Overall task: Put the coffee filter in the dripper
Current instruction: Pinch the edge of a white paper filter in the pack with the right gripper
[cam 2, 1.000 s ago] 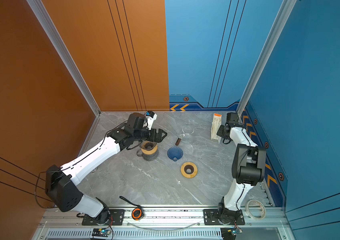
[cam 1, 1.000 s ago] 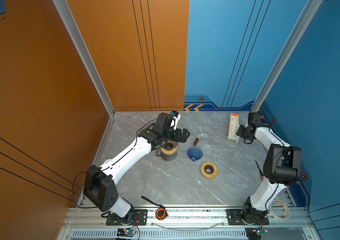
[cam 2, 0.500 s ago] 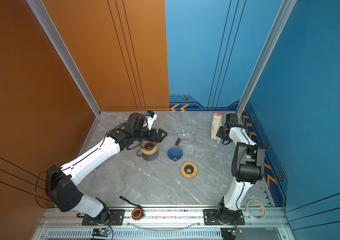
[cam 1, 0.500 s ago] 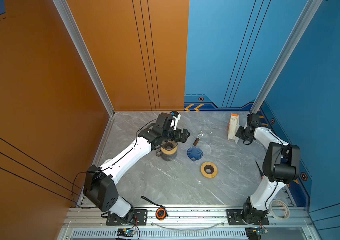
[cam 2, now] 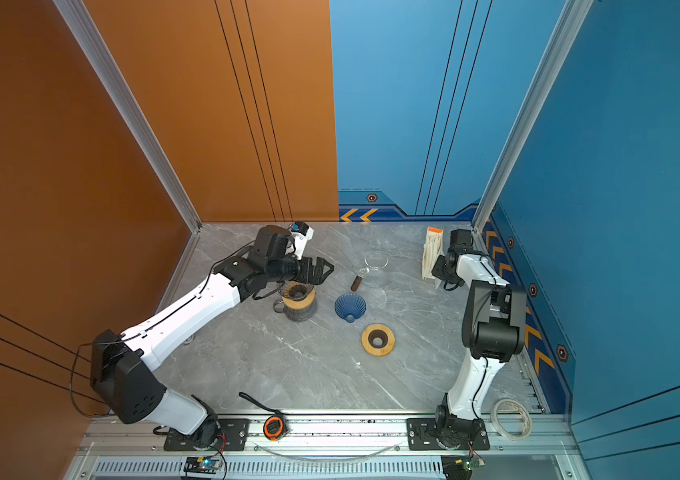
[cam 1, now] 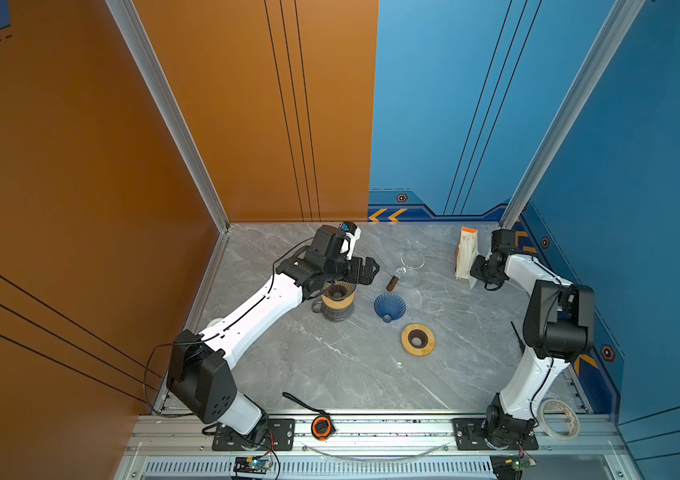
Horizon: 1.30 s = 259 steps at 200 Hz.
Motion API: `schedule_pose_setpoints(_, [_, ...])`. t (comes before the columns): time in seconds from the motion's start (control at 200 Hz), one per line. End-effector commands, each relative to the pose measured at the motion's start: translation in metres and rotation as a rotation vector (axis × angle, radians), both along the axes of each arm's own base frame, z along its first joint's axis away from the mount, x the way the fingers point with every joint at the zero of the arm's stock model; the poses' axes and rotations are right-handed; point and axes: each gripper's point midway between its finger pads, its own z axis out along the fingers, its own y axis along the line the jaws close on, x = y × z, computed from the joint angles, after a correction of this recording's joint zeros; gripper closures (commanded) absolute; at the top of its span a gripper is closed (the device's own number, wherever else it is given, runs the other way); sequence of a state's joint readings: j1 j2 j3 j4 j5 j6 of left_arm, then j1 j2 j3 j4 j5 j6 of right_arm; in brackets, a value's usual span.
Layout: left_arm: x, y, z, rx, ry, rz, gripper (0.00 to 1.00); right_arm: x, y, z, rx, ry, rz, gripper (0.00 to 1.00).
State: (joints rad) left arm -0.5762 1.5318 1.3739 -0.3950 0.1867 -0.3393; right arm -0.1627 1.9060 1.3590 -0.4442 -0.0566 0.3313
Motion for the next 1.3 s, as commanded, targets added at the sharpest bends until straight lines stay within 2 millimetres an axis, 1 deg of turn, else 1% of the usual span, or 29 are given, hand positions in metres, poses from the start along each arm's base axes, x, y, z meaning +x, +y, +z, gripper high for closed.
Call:
schedule_pose_setpoints(0.0, [0.004, 0.001, 0.008, 0.002, -0.006, 0.003, 0.02, 0.007, 0.002, 0.001, -0.001, -0.005, 0.015, 0.84])
schedule_pose_setpoints(0.13, [0.005, 0.000, 0.006, 0.003, -0.002, 0.001, 0.02, 0.010, 0.001, 0.001, -0.003, -0.007, 0.015, 0.83])
schedule_pose_setpoints(0.21, [0.005, 0.000, 0.006, 0.002, -0.001, -0.001, 0.02, 0.012, 0.000, 0.000, -0.006, -0.006, 0.014, 0.79])
schedule_pose_setpoints(0.35, [0.005, -0.001, 0.006, 0.002, 0.000, -0.002, 0.02, 0.013, -0.001, -0.001, -0.014, -0.004, 0.012, 0.76])
schedule_pose_setpoints(0.621, [0.006, -0.002, 0.006, 0.000, 0.004, -0.004, 0.02, 0.015, -0.001, -0.005, -0.014, 0.004, 0.018, 0.76])
schedule_pose_setpoints(0.836, [0.007, -0.002, 0.004, 0.002, 0.007, -0.003, 0.02, 0.018, -0.002, -0.004, -0.020, -0.002, 0.024, 0.83])
schedule_pose_setpoints(1.031, [0.007, -0.002, 0.004, 0.002, 0.009, -0.001, 0.02, 0.018, -0.005, -0.003, -0.038, -0.002, 0.022, 0.94])
schedule_pose_setpoints(1.157, [0.007, -0.001, 0.004, 0.004, 0.008, 0.001, 0.02, 0.019, -0.005, 0.001, -0.032, -0.014, 0.024, 1.00])
schedule_pose_setpoints(1.292, [0.007, -0.001, 0.004, 0.004, 0.008, 0.001, 0.02, 0.018, -0.003, 0.004, -0.023, -0.022, 0.030, 1.00])
